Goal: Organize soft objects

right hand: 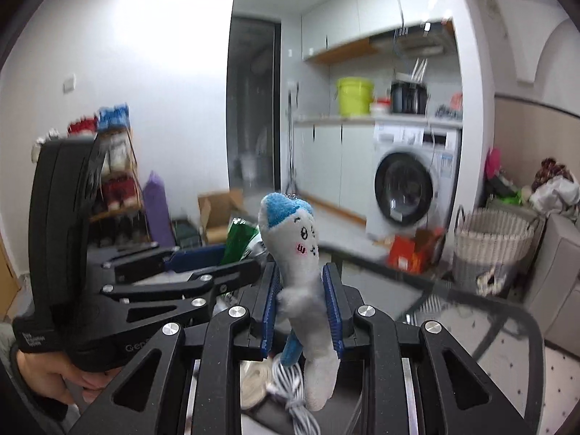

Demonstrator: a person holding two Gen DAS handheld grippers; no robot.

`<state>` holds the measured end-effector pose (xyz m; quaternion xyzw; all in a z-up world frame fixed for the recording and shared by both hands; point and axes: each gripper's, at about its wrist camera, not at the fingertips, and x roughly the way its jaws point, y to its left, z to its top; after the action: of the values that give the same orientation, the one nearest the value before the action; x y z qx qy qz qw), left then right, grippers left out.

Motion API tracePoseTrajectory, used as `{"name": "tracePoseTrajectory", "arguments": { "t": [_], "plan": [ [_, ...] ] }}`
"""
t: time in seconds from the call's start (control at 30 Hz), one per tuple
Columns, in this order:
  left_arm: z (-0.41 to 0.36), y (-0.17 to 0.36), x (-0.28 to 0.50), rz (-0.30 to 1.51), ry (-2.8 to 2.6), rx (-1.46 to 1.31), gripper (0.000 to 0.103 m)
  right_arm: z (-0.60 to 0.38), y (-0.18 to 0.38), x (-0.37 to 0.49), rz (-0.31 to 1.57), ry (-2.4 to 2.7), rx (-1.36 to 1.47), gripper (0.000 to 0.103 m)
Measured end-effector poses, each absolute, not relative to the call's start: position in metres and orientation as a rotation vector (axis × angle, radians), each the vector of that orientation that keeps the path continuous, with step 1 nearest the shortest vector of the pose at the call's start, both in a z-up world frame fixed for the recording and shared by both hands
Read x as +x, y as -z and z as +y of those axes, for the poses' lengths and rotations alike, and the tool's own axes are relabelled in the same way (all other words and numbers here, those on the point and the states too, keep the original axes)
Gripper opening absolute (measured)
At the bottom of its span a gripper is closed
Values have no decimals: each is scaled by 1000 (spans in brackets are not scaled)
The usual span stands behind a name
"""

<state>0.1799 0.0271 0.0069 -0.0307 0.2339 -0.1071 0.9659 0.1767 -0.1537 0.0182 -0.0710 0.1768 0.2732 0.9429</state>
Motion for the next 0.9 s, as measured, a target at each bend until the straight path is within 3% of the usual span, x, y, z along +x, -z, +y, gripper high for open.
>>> {"name": "tracePoseTrajectory", "arguments": {
  "t": [0.27,0.43,0.9],
  "plan": [
    [16,25,205,650,232,-18,37,-145,35,211,677,-551,-150,24],
    [12,48,217,789,220,-5,37,-152,61,223,765,-543,-116,24],
    [2,61,219,851,228,11,38,-150,89,227,820,-535,-139,24]
  ]
}}
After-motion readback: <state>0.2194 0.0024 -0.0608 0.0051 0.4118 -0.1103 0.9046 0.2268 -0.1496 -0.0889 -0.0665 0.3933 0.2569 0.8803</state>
